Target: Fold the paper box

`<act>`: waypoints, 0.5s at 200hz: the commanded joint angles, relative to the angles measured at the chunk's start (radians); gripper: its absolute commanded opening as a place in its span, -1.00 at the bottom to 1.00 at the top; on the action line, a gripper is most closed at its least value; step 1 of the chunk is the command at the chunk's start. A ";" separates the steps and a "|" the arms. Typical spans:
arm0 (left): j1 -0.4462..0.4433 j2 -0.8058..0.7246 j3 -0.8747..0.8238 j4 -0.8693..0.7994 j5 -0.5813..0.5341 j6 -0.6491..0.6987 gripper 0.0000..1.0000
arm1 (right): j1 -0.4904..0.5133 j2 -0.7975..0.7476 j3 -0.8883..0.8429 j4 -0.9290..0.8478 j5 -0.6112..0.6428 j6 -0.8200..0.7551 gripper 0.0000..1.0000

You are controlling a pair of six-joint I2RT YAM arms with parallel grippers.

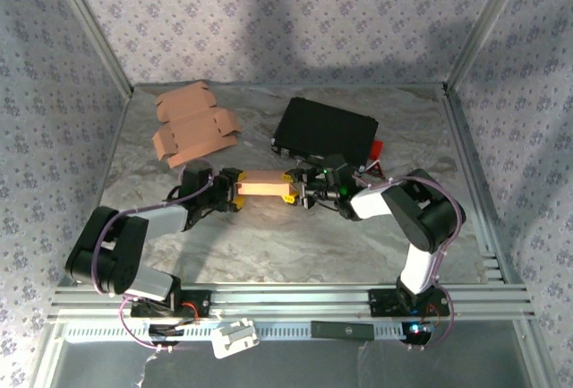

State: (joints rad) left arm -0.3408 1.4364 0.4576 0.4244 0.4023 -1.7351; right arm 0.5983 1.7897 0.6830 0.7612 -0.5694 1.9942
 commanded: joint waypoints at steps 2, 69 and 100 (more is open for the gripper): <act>-0.016 0.013 0.017 0.042 -0.038 -0.053 0.21 | 0.003 -0.030 -0.017 -0.091 0.017 0.043 -0.10; -0.056 -0.032 0.047 -0.114 -0.067 -0.119 -0.24 | 0.002 -0.078 -0.027 -0.168 0.034 0.042 0.05; -0.070 -0.076 0.161 -0.478 -0.064 -0.122 -0.43 | -0.015 -0.164 -0.007 -0.342 0.061 -0.055 0.29</act>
State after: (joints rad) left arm -0.3973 1.4040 0.5259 0.2798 0.3473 -1.8309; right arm 0.5972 1.7061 0.6689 0.6033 -0.5438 2.0083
